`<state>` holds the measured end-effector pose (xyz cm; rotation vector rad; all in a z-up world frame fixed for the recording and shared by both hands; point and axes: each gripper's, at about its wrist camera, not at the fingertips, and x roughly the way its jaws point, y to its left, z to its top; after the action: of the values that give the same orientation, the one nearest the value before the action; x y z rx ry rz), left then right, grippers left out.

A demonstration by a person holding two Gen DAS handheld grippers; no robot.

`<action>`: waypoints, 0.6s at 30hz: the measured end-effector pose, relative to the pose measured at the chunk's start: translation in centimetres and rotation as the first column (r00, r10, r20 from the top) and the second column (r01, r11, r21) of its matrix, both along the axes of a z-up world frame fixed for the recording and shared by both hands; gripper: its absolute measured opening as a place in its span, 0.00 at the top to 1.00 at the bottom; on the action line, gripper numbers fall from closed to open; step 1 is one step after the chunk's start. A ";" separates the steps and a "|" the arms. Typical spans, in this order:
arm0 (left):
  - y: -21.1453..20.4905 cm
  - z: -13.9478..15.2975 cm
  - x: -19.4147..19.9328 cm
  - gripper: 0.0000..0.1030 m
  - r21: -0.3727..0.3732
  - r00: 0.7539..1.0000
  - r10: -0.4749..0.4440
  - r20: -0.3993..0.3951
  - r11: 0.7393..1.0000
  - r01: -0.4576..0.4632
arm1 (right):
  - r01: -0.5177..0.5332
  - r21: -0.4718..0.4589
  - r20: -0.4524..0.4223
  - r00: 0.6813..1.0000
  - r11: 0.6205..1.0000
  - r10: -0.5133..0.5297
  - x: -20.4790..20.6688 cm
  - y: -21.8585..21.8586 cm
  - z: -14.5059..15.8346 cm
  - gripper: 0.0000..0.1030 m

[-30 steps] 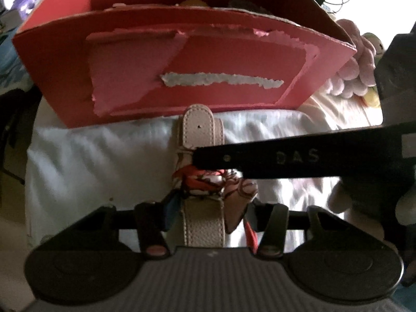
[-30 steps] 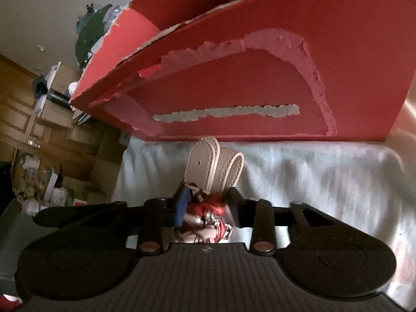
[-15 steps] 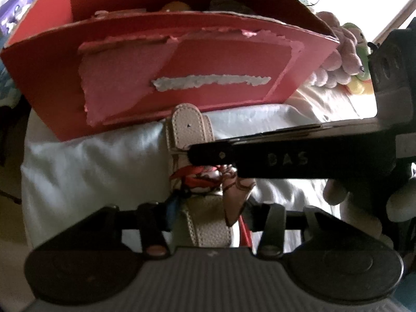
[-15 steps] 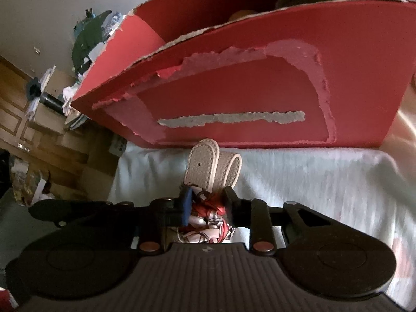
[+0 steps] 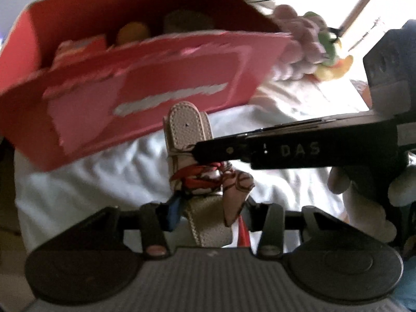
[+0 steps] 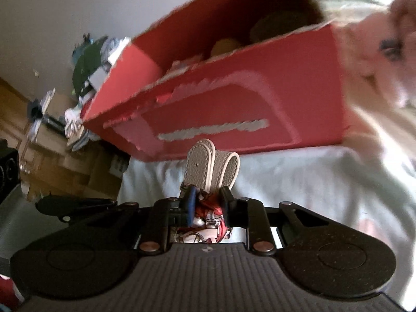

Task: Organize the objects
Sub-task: 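Carry the strap with the right tool up and over the red box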

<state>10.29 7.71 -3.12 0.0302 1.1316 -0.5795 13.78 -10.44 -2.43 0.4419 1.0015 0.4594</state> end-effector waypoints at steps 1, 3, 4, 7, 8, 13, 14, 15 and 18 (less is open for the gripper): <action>-0.4 0.4 0.0 0.60 -0.008 1.000 -0.026 0.008 1.000 0.026 | 0.019 -0.002 0.012 1.000 1.000 -0.019 -0.4 -0.5 0.4 0.79; -1.4 1.2 -0.1 0.61 -0.024 0.996 -0.079 0.032 0.997 0.080 | 0.067 -0.005 0.039 0.997 0.998 -0.066 -1.3 -1.7 1.4 0.79; -2.0 1.6 -0.2 0.61 -0.028 0.993 -0.104 0.048 0.994 0.106 | 0.087 -0.007 0.049 0.995 0.996 -0.087 -1.6 -2.2 1.7 0.79; -4.0 2.7 -0.4 0.61 -0.035 0.980 -0.178 0.093 0.983 0.182 | 0.156 -0.021 0.089 0.984 0.987 -0.154 -2.9 -3.8 3.0 0.80; -4.6 3.0 -0.5 0.61 -0.038 0.974 -0.201 0.107 0.978 0.206 | 0.183 -0.025 0.105 0.978 0.983 -0.179 -3.5 -4.4 3.6 0.80; -6.9 5.2 -0.2 0.61 -0.073 0.942 -0.289 0.170 0.950 0.305 | 0.288 -0.015 0.172 0.944 0.957 -0.282 -5.2 -6.7 5.9 0.81; -7.3 5.7 -0.2 0.61 -0.077 0.935 -0.301 0.186 0.944 0.320 | 0.308 -0.004 0.188 0.935 0.951 -0.302 -5.5 -7.2 6.5 0.82; -7.7 6.2 -0.2 0.61 -0.079 0.927 -0.313 0.206 0.939 0.335 | 0.321 0.005 0.203 0.927 0.947 -0.315 -5.5 -7.6 6.9 0.82; -8.2 7.9 0.1 0.60 -0.094 0.912 -0.324 0.254 0.930 0.356 | 0.339 0.027 0.263 0.905 0.940 -0.334 -5.5 -8.0 8.7 0.83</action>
<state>10.34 -0.49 4.75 0.1758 0.8565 -0.9417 8.33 -18.47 6.24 0.5106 0.6527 0.1884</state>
